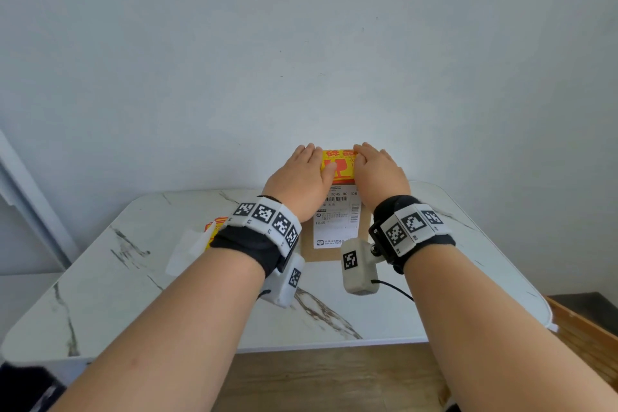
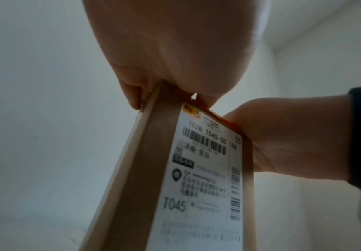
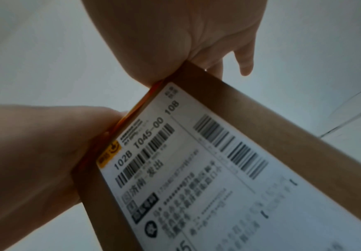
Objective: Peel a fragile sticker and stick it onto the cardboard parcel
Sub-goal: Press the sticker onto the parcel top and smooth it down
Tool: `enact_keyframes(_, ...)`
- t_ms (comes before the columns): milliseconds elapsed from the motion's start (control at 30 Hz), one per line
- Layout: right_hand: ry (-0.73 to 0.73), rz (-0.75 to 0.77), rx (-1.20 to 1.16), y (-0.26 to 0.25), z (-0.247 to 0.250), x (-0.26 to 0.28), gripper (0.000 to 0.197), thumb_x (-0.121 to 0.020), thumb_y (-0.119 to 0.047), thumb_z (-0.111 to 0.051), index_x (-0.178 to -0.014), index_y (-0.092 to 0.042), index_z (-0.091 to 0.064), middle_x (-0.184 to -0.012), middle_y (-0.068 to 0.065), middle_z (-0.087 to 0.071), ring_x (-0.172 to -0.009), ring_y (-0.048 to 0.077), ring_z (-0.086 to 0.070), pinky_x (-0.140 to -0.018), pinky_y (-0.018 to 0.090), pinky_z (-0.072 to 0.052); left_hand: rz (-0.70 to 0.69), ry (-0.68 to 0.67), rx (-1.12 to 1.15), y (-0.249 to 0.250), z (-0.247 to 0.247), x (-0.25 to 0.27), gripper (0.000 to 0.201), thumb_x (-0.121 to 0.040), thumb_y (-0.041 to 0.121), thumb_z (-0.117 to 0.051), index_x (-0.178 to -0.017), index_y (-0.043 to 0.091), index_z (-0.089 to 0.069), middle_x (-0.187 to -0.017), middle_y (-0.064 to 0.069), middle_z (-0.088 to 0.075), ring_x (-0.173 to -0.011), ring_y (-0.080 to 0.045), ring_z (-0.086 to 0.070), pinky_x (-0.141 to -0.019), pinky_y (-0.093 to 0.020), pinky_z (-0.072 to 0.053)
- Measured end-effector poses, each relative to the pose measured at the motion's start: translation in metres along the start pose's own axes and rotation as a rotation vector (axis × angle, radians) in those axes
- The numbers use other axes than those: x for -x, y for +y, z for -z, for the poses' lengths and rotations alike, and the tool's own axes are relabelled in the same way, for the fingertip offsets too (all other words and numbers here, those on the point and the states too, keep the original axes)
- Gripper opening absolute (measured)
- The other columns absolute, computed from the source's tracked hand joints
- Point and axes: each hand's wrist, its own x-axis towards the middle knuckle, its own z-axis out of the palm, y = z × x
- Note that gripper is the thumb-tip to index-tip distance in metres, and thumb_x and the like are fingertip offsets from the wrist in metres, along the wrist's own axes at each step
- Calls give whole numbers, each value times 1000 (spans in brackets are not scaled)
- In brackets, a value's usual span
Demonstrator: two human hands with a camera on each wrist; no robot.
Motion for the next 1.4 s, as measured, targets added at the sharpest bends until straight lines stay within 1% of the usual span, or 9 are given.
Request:
enact_keyframes(367,50,81,23,-1,1,8,43,-101,-29,-29,-131,-22,-58,-153,-1,-43,-145,22,-30,-118,45,-25,-111,24,2,-9,5,23,54,-103,40,-24,-153,20,-22,-163,-2,-13,-152,-17,-6,-121,-33,-12)
enact_keyframes(533,122,213,-88,9,11,35,34,-98,-34,-47,-120,-19,-69,-135,-1,-62,-118,17,-59,-97,31,-47,-98,28,-15,-9,5,20,54,-102,41,-25,-153,21,-23,-163,-2,-15,-152,-16,-7,-121,-32,-13)
enact_keyframes(767,74,213,-316,19,14,57,37,-88,-23,-67,-126,-24,-66,-142,-8,-55,-120,4,-56,-102,20,-40,-86,21,161,-10,4,20,54,-102,37,-32,-152,18,-27,-163,-1,-16,-152,-14,-7,-121,-31,-11)
enact_keyframes(900,42,131,-409,15,17,54,66,-85,-30,-70,-144,-23,-44,-147,-6,-49,-135,10,-45,-110,27,-36,77,204,564,-16,8,23,50,-102,37,-31,-148,18,-36,-159,1,-30,-148,-13,-24,-118,-27,-16)
enact_keyframes(967,-18,28,-426,15,14,55,82,-84,-44,-68,-152,-20,-28,-151,-2,-43,-139,16,-41,-109,33,-37,183,175,616,-18,9,23,56,-101,44,-29,-149,16,-34,-157,-2,-33,-145,-19,-30,-119,-33,-22)
enact_keyframes(1067,-78,-46,-474,18,6,56,51,-90,-51,-56,-131,-20,-55,-127,0,-65,-119,21,-60,-91,33,-47,234,-8,737,-19,9,25,63,-96,57,-26,-134,14,-52,-131,-9,-60,-124,-30,-54,-109,-47,-41)
enact_keyframes(1133,-42,-36,-524,18,3,56,36,-93,-47,-52,-113,-20,-63,-109,-1,-70,-104,18,-65,-76,28,-47,224,-16,860,-16,9,29,51,-95,52,-35,-121,15,-60,-116,-13,-69,-111,-33,-64,-99,-52,-49)
enact_keyframes(1233,-29,-33,-639,21,3,57,36,-92,-37,-58,-123,-19,-55,-111,-4,-66,-102,13,-64,-72,21,-46,183,59,879,-15,6,32,25,-93,34,-44,-114,28,-57,-119,-3,-68,-110,-27,-64,-99,-51,-49)
enact_keyframes(1400,-39,-16,-689,30,-1,59,50,-85,-10,-63,-131,-18,-45,-117,-3,-61,-110,15,-62,-79,23,-48,202,132,1007,-17,-4,38,47,-84,4,-58,-123,25,-42,-128,8,-52,-126,-21,-54,-106,-47,-44)
